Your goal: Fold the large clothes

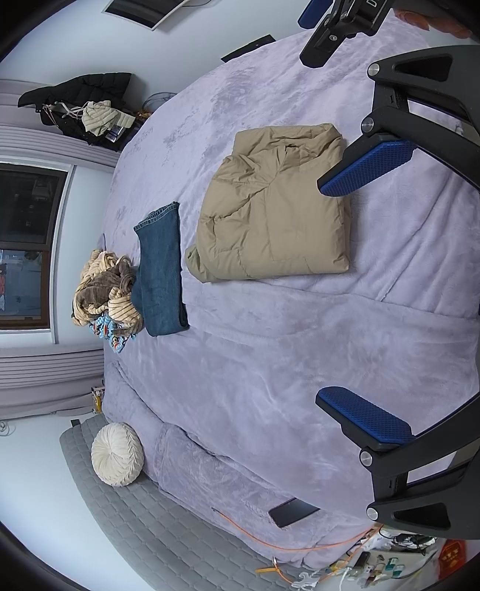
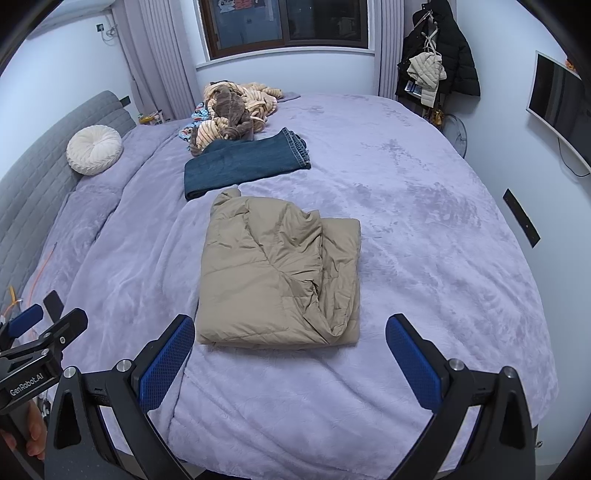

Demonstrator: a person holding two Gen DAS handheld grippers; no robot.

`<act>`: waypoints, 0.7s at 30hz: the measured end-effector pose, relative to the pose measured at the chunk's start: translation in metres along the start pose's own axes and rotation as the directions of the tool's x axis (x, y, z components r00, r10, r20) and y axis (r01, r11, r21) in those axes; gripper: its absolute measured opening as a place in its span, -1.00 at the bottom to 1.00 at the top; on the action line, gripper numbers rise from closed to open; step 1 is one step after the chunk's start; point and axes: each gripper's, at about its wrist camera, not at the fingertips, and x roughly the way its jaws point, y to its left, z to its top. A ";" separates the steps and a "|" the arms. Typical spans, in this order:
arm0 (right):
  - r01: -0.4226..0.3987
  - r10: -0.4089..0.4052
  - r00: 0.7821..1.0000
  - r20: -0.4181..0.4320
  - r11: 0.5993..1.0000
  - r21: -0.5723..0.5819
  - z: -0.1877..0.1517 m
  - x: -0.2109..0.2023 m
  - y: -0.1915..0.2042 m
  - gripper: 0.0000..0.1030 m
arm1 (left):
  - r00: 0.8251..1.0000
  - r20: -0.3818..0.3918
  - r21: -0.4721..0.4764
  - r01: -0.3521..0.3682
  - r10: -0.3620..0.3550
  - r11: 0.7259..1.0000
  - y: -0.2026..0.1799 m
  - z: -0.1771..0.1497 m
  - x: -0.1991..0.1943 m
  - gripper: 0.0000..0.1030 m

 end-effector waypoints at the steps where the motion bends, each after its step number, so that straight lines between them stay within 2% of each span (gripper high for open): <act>1: 0.001 -0.001 1.000 0.001 1.000 0.000 0.000 0.000 0.000 0.99 | 1.000 0.000 0.000 -0.001 0.001 1.000 0.000 0.000 0.000 1.00; 21: 0.002 -0.002 1.000 -0.009 1.000 0.003 0.000 0.001 0.004 0.99 | 1.000 0.004 -0.012 0.010 -0.010 1.000 0.006 -0.007 -0.003 1.00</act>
